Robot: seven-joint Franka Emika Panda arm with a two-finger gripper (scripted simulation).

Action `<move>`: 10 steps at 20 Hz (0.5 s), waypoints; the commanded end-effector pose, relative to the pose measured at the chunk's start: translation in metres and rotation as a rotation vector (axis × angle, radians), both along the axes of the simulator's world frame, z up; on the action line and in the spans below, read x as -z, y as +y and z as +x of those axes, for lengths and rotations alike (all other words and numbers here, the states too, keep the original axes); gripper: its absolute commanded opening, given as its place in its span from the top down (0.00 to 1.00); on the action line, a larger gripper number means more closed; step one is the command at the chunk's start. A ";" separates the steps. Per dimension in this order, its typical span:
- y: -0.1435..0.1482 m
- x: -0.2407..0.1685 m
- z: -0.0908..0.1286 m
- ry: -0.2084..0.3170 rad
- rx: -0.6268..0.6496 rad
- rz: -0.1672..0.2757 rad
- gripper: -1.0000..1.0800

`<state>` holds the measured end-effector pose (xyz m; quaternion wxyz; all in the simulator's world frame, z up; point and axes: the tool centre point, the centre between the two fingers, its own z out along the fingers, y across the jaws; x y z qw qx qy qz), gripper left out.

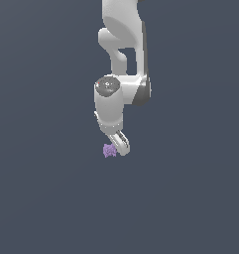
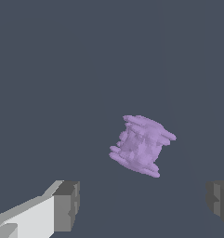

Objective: Pick up the object and move it to a goal position.

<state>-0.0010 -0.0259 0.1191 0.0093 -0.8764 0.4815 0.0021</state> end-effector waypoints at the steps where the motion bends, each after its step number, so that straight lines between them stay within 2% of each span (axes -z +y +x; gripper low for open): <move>1: -0.003 0.005 -0.001 0.002 0.077 -0.002 0.04; 10: -0.014 0.020 -0.003 0.008 0.302 -0.011 0.04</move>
